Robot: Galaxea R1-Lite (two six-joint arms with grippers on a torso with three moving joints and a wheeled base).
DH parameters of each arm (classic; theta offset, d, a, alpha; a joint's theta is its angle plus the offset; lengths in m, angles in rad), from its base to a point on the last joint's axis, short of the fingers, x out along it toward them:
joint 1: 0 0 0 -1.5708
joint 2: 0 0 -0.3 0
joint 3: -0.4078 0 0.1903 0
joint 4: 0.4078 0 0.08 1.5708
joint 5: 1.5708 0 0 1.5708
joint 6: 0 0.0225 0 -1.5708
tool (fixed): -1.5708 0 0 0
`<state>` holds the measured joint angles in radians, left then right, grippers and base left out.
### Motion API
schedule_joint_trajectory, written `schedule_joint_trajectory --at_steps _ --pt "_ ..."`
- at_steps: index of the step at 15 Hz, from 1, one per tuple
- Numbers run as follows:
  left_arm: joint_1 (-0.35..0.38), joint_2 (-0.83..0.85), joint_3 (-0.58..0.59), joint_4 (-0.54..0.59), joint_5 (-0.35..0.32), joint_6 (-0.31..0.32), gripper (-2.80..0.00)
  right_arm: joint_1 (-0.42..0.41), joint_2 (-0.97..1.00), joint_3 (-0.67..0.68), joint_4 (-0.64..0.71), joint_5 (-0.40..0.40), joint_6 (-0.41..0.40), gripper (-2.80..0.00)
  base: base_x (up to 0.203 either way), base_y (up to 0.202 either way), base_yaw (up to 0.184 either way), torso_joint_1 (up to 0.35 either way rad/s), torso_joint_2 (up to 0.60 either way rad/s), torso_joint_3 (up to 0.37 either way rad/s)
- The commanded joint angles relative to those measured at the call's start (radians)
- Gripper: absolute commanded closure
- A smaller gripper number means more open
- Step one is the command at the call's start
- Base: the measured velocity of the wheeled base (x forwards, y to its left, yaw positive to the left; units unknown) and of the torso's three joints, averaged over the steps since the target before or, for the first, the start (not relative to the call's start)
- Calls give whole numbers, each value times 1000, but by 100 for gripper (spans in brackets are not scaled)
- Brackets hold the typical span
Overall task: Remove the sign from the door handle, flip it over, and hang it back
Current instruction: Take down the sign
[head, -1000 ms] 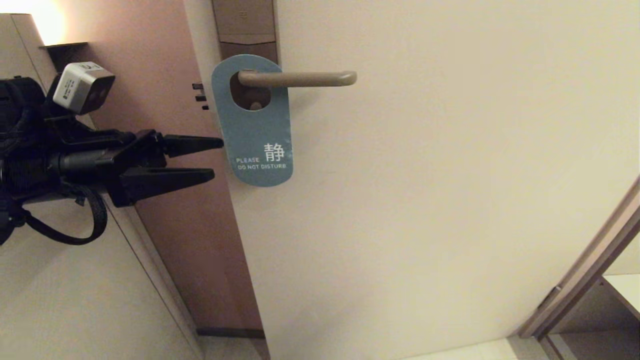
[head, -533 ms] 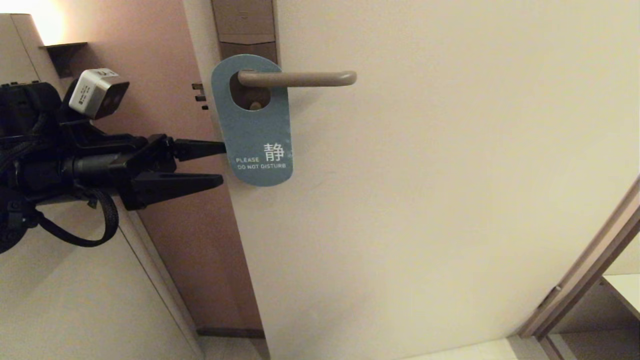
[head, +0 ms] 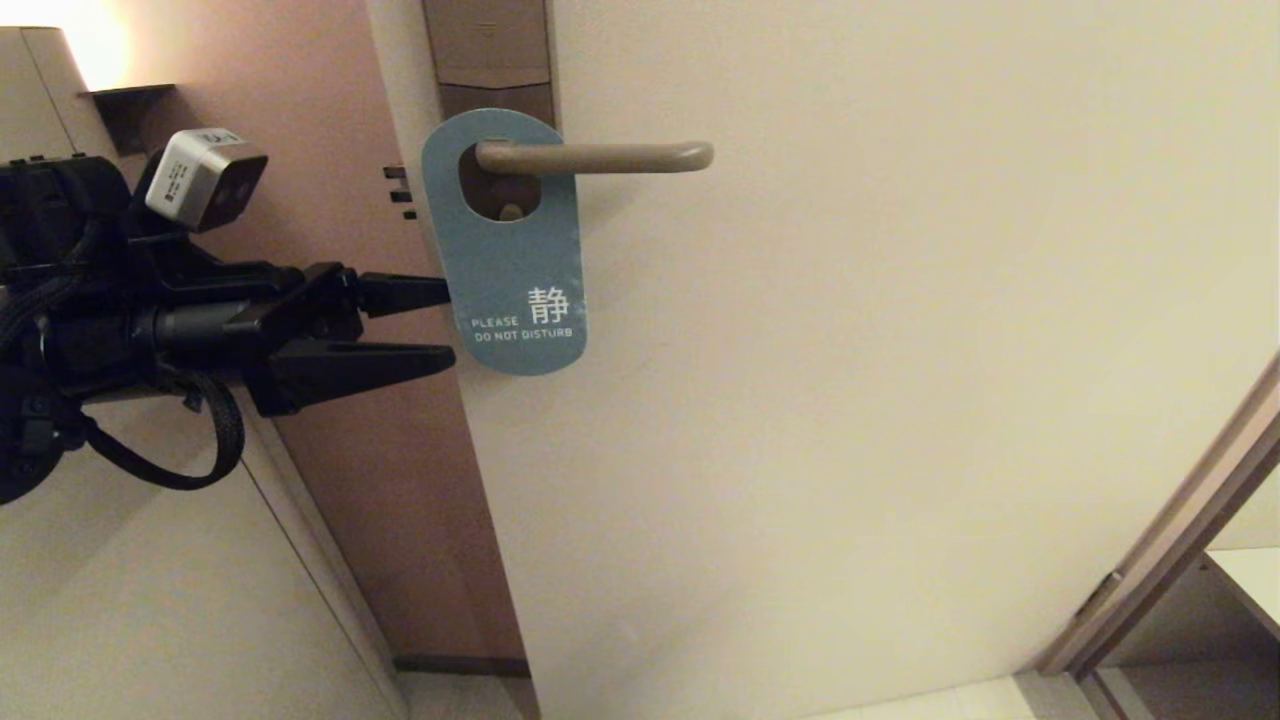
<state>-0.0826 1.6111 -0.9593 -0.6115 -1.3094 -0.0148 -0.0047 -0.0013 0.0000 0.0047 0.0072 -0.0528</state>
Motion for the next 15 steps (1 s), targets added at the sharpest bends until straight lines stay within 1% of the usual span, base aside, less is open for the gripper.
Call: schedule_joint_trajectory --at_steps 1,15 --pt "0 -5 -1 -4 -7 -1 -280 0 1 0 0 0 0 0 0 0 0 0 0 0" --pt "-40 -5 -1 -4 -7 -2 -280 0 1 0 0 0 0 0 0 0 0 0 0 0"
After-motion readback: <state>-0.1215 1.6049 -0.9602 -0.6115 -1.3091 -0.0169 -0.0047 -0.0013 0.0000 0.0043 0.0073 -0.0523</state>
